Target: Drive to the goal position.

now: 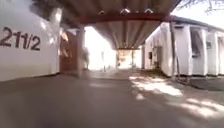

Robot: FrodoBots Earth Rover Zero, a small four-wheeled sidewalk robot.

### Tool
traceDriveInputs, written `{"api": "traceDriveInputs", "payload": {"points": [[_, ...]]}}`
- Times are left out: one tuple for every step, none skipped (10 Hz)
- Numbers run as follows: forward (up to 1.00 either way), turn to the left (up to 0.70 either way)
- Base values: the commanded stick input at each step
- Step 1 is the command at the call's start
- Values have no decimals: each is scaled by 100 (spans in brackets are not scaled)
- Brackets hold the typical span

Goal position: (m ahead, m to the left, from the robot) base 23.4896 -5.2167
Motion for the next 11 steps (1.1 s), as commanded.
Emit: {"api": "traceDriveInputs", "payload": {"points": [[85, 0], [85, 0], [85, 0], [85, 0], [85, 0], [85, 0], [85, 0], [85, -22], [85, -29], [85, 0], [85, 0]]}}
